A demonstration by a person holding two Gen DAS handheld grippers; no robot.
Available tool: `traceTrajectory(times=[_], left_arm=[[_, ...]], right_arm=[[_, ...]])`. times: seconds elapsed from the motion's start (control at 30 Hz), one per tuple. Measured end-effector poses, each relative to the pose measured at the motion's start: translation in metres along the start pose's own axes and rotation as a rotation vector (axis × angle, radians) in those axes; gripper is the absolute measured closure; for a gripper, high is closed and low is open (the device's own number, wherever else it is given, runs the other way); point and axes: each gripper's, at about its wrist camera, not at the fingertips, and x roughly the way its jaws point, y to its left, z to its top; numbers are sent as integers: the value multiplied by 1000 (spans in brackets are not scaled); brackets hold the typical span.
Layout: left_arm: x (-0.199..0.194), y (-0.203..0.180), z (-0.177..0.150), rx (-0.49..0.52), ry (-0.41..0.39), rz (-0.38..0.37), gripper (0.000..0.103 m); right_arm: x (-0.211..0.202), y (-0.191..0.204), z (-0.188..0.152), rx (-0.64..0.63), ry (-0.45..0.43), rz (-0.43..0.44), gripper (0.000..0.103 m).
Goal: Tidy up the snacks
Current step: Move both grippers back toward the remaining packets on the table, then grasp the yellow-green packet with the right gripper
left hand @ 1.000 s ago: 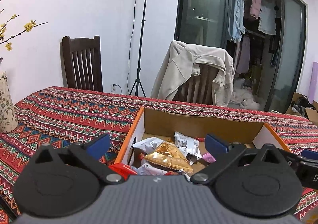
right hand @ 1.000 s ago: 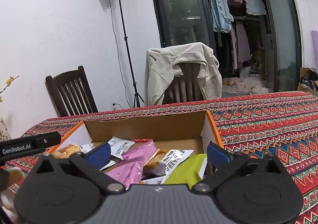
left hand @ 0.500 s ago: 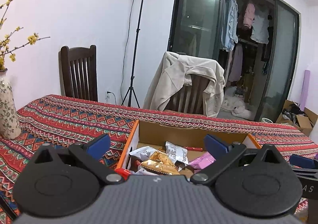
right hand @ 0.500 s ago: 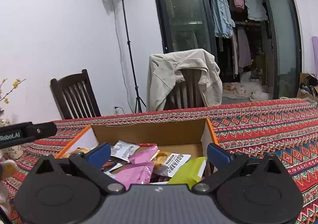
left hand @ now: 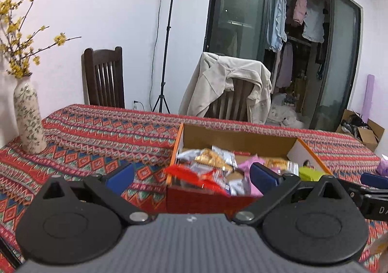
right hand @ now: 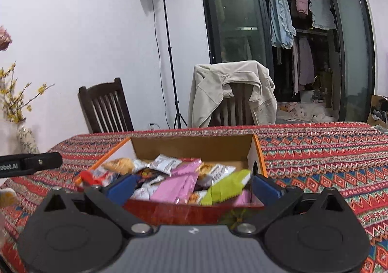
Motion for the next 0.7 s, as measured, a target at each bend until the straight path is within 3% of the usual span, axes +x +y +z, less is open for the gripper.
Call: traceTrajectory(times=[0.7], left_arm=[[-85,28,-82,20,74,-5,0]], right_arm=[[-70,36,-80,-27,134,73,0]])
